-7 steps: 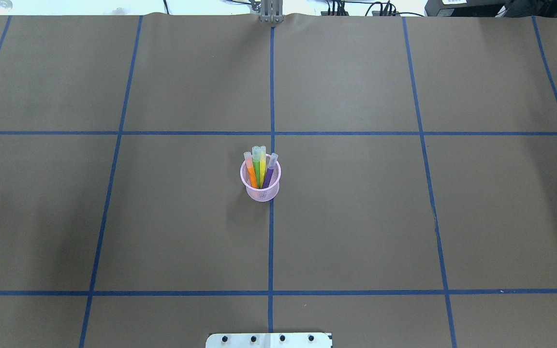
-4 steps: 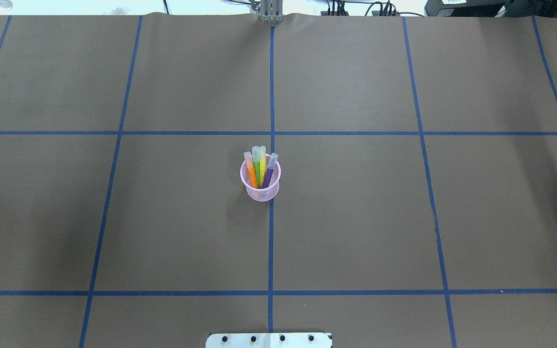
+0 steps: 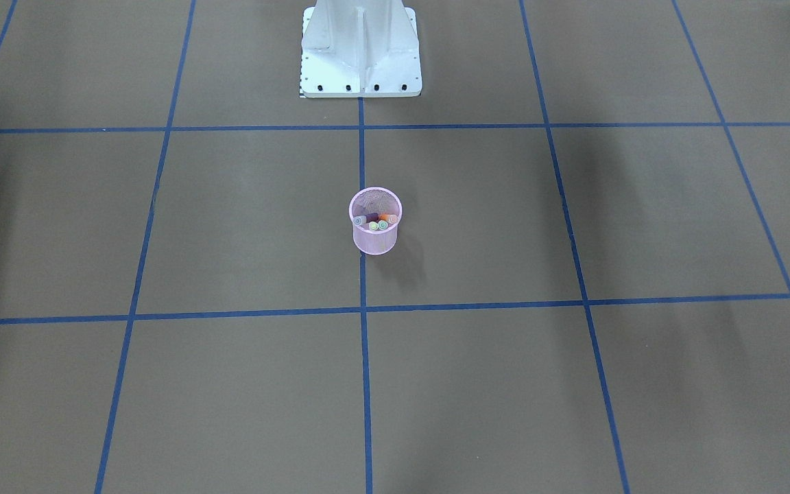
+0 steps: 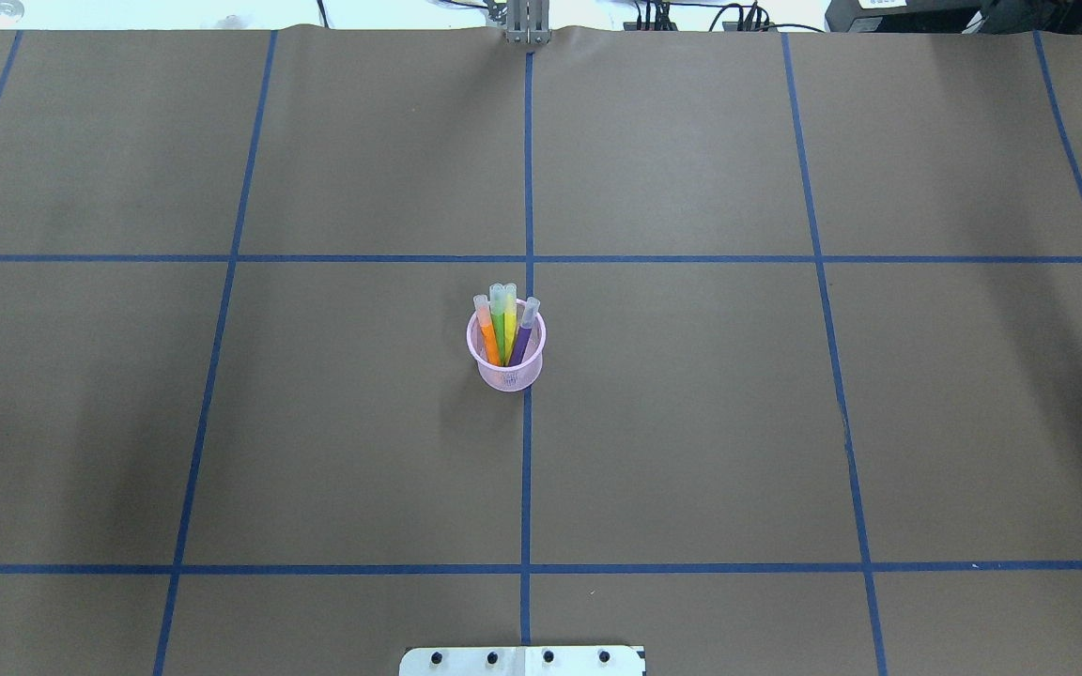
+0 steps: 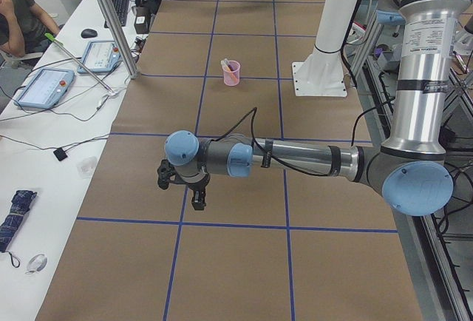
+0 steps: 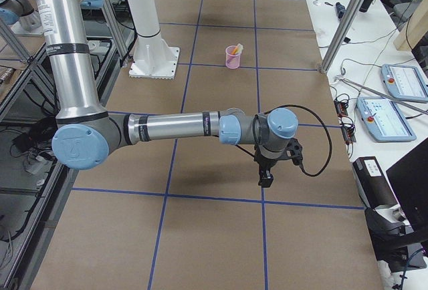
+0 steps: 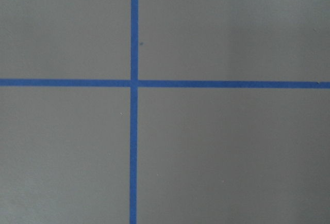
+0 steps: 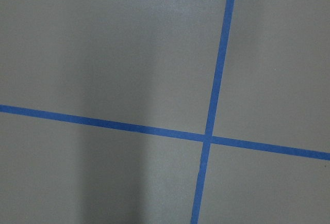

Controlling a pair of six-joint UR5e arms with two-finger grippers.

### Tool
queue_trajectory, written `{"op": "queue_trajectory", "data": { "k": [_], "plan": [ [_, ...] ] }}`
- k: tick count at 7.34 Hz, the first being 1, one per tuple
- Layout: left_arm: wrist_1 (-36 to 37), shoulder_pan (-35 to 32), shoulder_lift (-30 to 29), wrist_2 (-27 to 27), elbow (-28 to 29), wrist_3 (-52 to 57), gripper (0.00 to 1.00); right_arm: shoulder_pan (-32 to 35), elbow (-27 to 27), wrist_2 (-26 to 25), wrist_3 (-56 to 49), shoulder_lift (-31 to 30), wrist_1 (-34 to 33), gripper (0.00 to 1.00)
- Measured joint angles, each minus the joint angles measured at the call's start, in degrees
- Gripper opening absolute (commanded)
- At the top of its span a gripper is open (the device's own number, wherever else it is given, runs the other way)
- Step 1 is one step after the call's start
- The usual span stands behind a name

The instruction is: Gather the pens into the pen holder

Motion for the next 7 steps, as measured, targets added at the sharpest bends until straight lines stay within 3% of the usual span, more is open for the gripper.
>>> {"op": "queue_trajectory", "data": {
  "k": [7],
  "plan": [
    [-0.8,-1.9,-1.1,2.8,-0.6,0.1,1.00,-0.3,1.4,-0.3,2.2,-1.3,0.7,1.00]
  ]
}}
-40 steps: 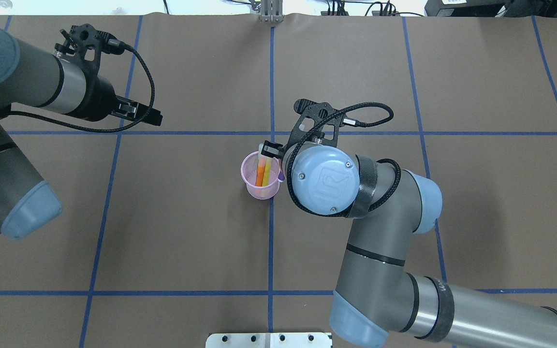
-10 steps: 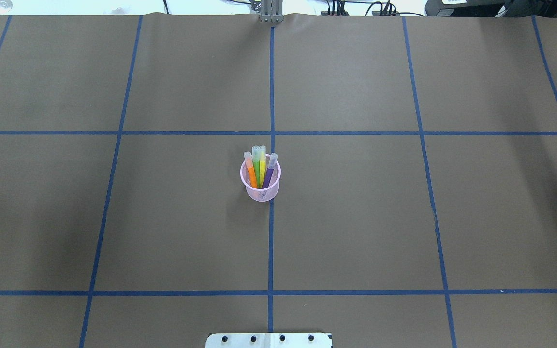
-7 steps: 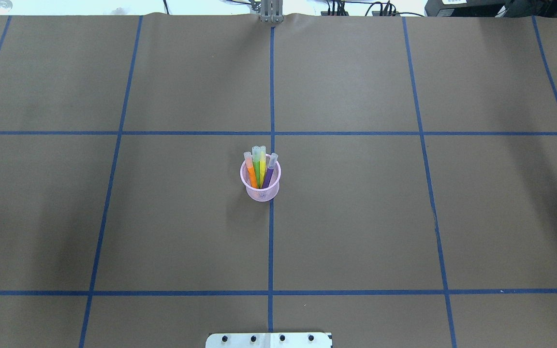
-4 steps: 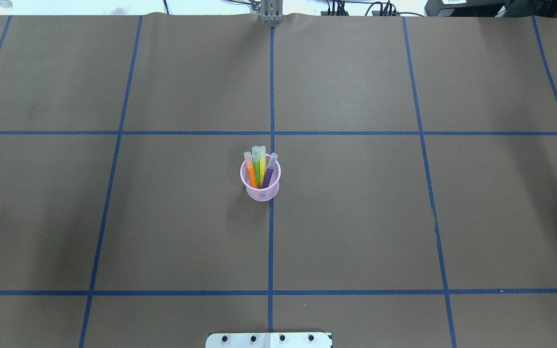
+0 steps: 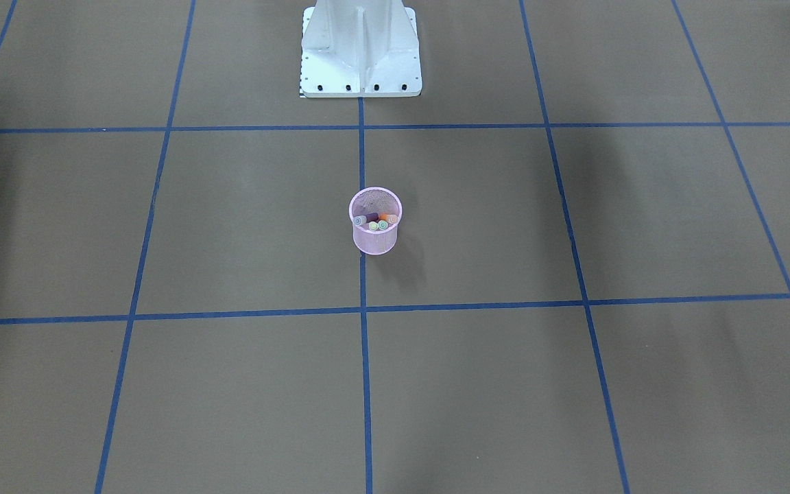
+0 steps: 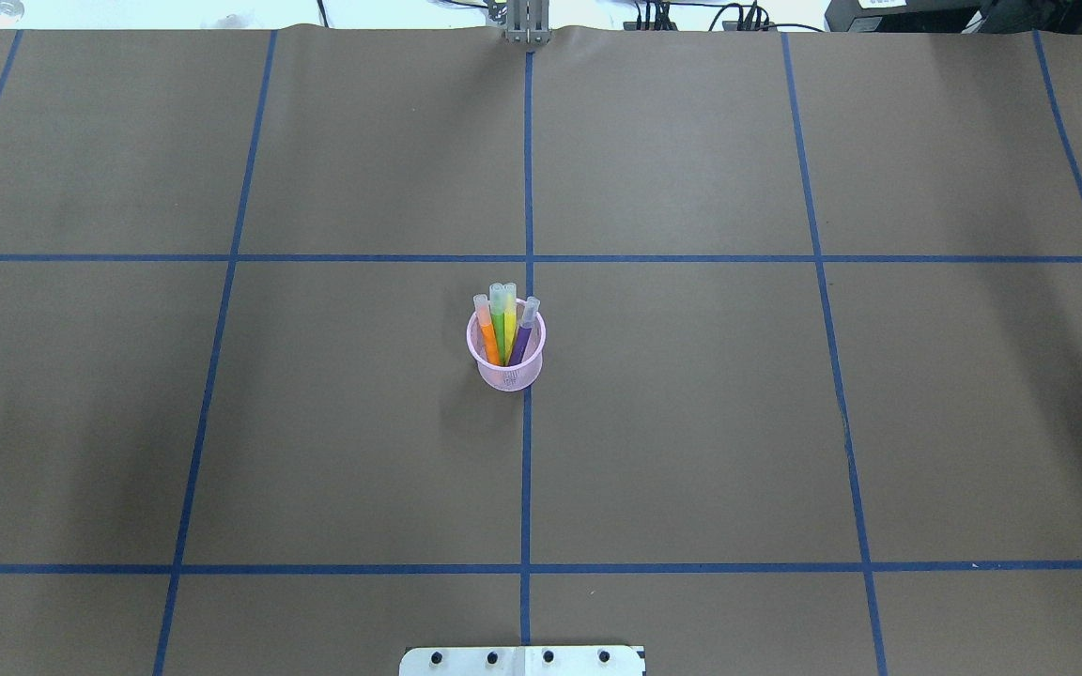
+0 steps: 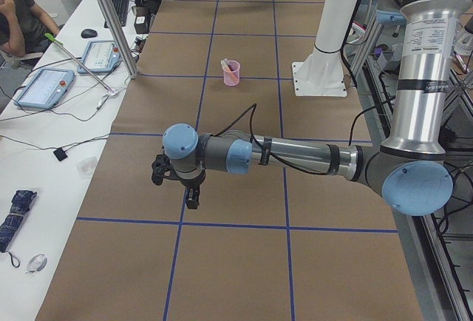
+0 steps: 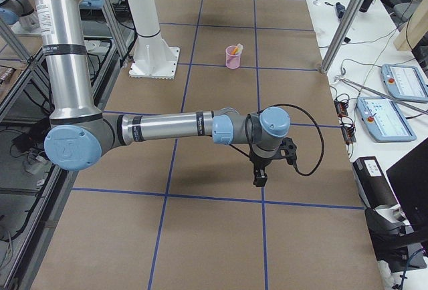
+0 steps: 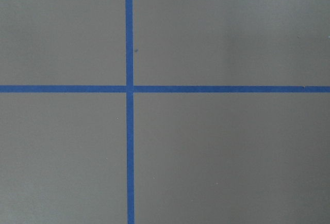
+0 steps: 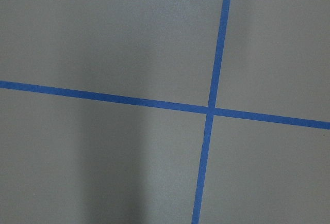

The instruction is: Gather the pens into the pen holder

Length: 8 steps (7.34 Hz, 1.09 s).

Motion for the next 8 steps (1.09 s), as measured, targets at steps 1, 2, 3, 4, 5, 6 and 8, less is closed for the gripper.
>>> {"op": "queue_trajectory", "data": {
  "k": [1,2,3,4,5,6,8],
  "plan": [
    [0.1,-0.7,0.0,0.3,0.2,0.0,1.00,0.0,-0.1,0.0,0.0,0.0,0.0,1.00],
    [0.1,-1.1,0.1,0.8,0.4,-0.2,1.00,0.0,-0.1,0.0,0.0,0.0,0.0,1.00],
    [0.2,-1.2,0.2,1.1,0.5,-0.4,1.00,0.0,-0.1,0.0,0.0,0.0,0.0,1.00],
    [0.1,-1.3,0.3,1.4,0.5,-0.5,1.00,0.0,-0.1,0.0,0.0,-0.1,0.0,1.00],
    [0.1,-1.3,0.3,2.0,0.5,-0.6,1.00,0.0,-0.1,0.0,0.0,-0.1,0.0,1.00],
    [0.1,-1.3,0.3,2.5,0.5,-0.6,1.00,0.0,-0.1,-0.1,0.0,-0.2,0.0,1.00],
    [0.1,-1.3,0.4,2.9,0.6,-0.6,1.00,0.0,0.0,-0.4,0.1,-0.3,0.1,1.00]
  ]
}}
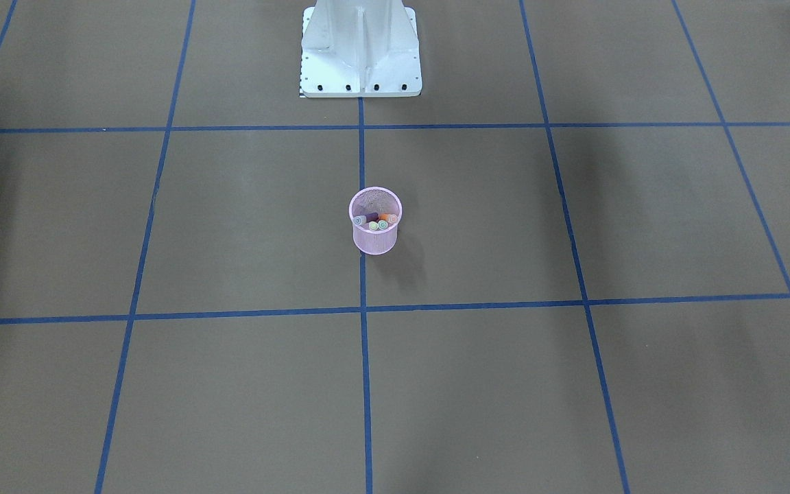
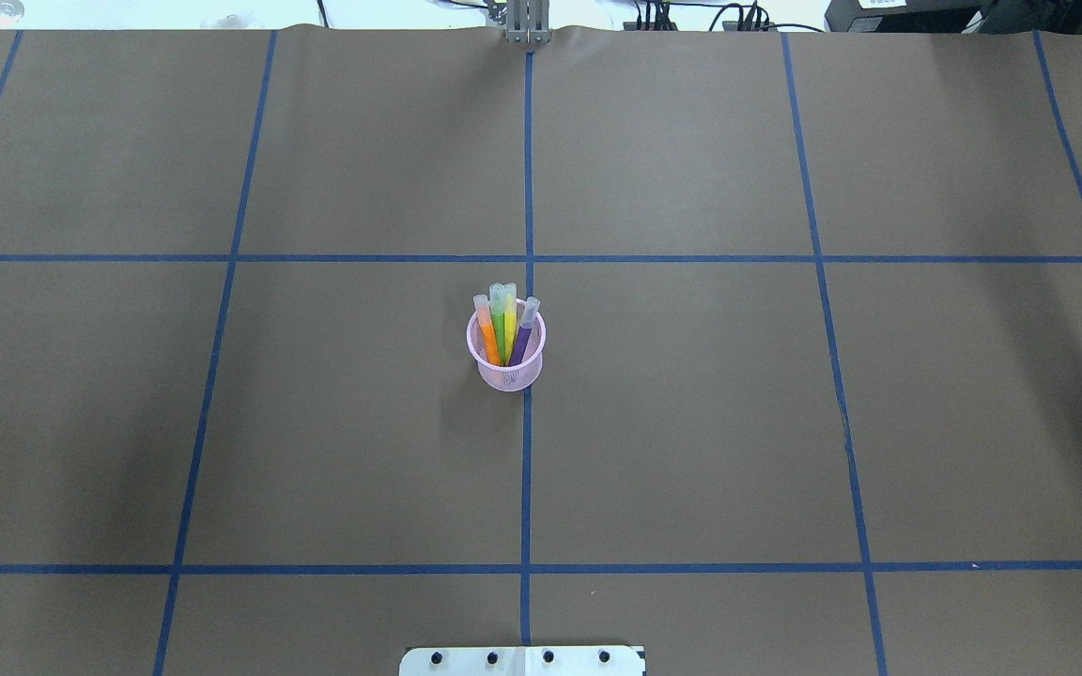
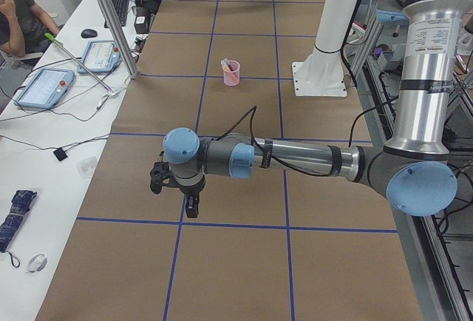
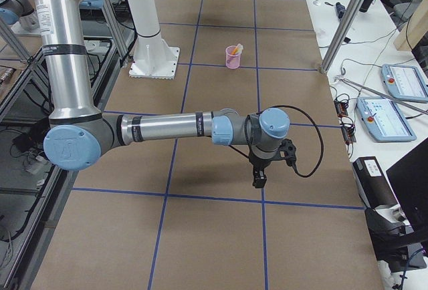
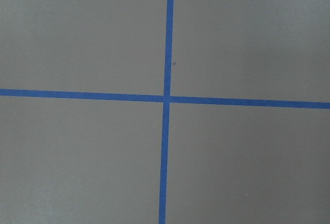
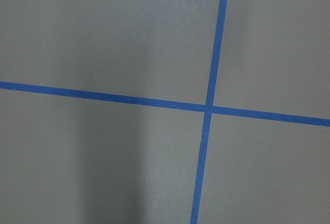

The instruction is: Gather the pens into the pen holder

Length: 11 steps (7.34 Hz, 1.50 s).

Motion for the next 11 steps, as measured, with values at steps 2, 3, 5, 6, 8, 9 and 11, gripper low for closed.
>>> {"op": "queue_trajectory", "data": {
  "k": [2,3,5,6,8,9,11],
  "plan": [
    [-0.1,0.0,0.2,0.5,-0.1,0.2,1.00,0.0,0.2,-0.1,0.0,-0.1,0.2,1.00],
    [-0.1,0.0,0.1,1.5,-0.2,0.2,1.00,0.0,0.1,-0.1,0.0,-0.2,0.9,1.00],
    [-0.2,0.0,0.2,2.9,-0.5,0.3,1.00,-0.1,-0.2,-0.1,0.1,-0.4,2.5,1.00],
    [-0.2,0.0,0.3,3.1,-0.6,0.4,1.00,-0.1,-0.3,-0.1,0.1,-0.4,2.8,1.00],
    [-0.2,0.0,0.4,3.3,0.0,0.1,1.00,-0.1,-0.3,0.0,0.2,-0.4,2.9,1.00],
    [0.0,0.0,0.5,4.2,0.2,-0.5,1.00,-0.1,-0.3,0.0,0.2,-0.4,2.9,1.00],
    [0.3,-0.1,0.5,6.1,0.3,-1.5,1.00,-0.1,-0.3,-0.1,0.2,-0.4,2.9,1.00]
  ]
}}
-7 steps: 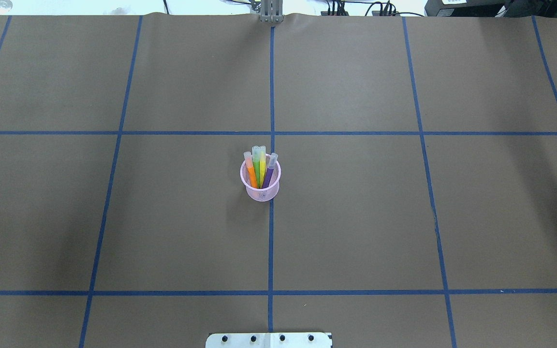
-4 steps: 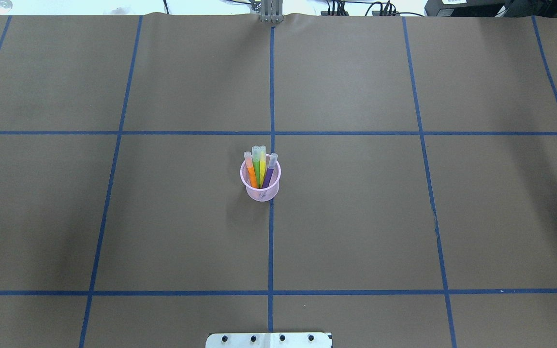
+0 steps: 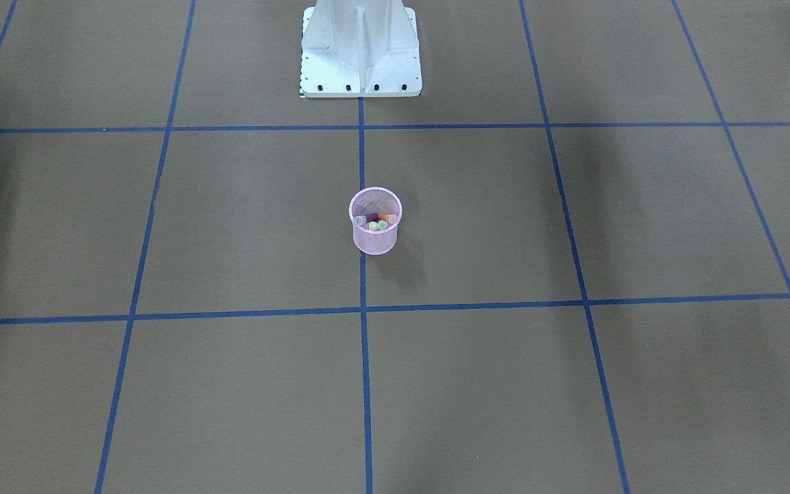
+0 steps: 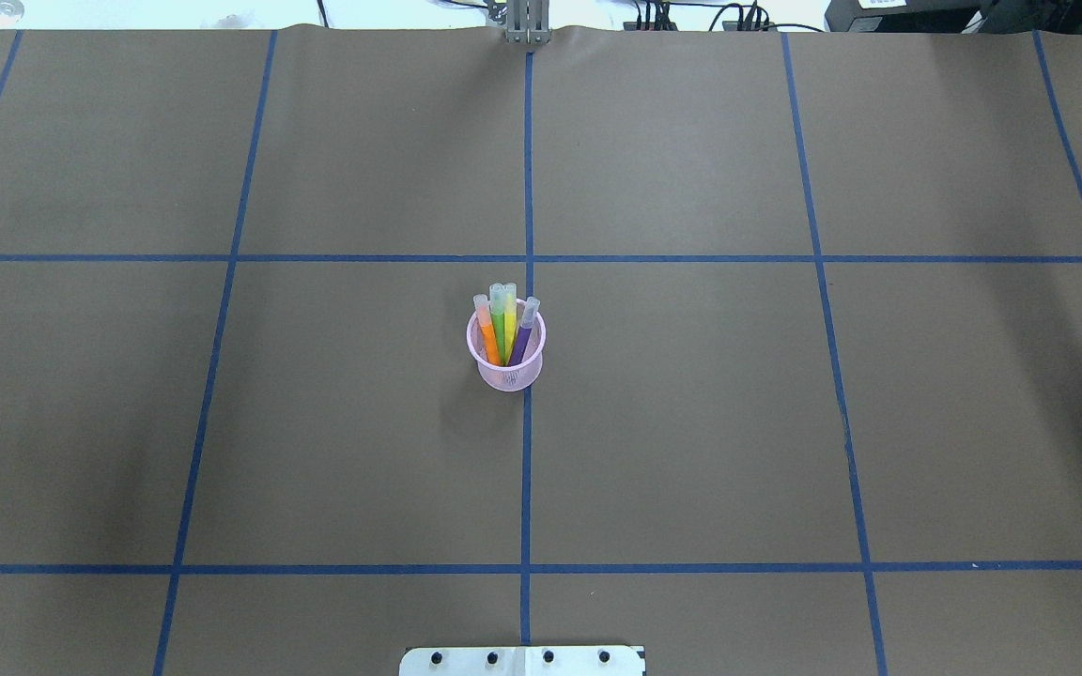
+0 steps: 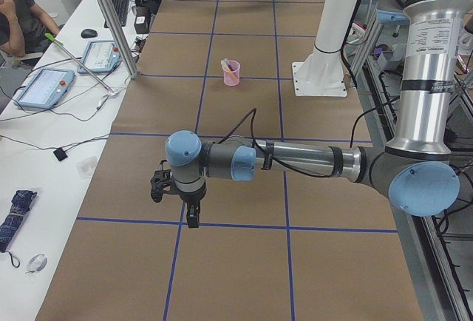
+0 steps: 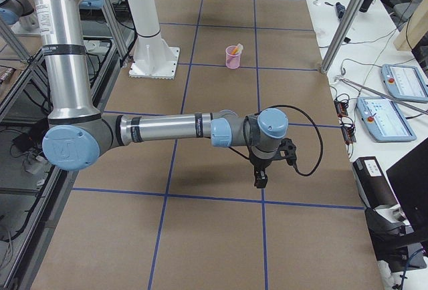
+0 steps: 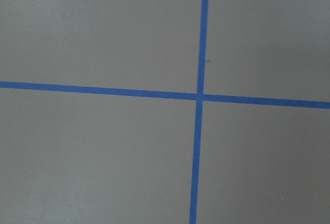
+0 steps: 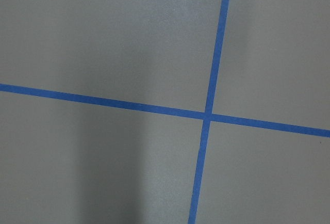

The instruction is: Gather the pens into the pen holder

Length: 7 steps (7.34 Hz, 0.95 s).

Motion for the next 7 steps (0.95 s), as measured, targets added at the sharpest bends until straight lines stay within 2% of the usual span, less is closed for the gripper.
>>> {"op": "queue_trajectory", "data": {
  "k": [7],
  "plan": [
    [0.2,0.1,0.3,-0.1,-0.6,-0.1,1.00,0.0,-0.2,-0.3,-0.1,0.0,-0.1,1.00]
  ]
}}
